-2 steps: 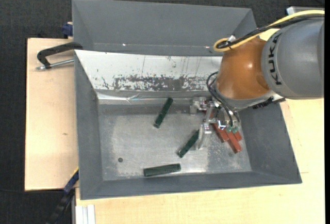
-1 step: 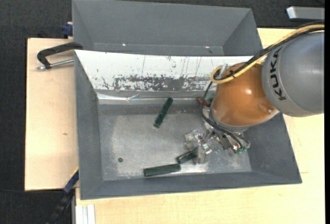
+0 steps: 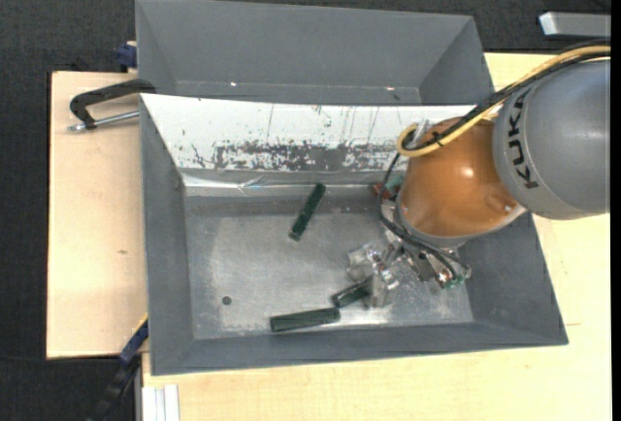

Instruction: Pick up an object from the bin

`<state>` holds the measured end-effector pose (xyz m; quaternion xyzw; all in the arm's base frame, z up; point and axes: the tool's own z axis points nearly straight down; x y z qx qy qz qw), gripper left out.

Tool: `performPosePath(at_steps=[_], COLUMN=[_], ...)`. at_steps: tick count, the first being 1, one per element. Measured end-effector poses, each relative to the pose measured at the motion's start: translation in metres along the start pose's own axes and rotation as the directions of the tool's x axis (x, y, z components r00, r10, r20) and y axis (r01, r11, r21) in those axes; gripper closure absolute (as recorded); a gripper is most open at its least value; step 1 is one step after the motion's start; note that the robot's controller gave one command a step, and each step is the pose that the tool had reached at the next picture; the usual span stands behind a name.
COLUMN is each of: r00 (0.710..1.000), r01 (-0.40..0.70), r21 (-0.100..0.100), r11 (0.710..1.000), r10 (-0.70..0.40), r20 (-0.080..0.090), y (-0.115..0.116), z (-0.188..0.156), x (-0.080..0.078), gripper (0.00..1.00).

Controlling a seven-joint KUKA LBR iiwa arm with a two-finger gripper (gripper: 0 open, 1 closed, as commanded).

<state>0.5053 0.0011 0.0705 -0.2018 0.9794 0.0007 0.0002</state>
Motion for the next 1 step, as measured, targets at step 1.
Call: performPosePath(at_steps=[1], r00=[0.999], r01=[0.045], r21=[0.002], r11=[0.999], r10=[-0.045], r20=[0.005], y=[0.0071], z=[-0.1408], x=[-0.0094], gripper=[1.0])
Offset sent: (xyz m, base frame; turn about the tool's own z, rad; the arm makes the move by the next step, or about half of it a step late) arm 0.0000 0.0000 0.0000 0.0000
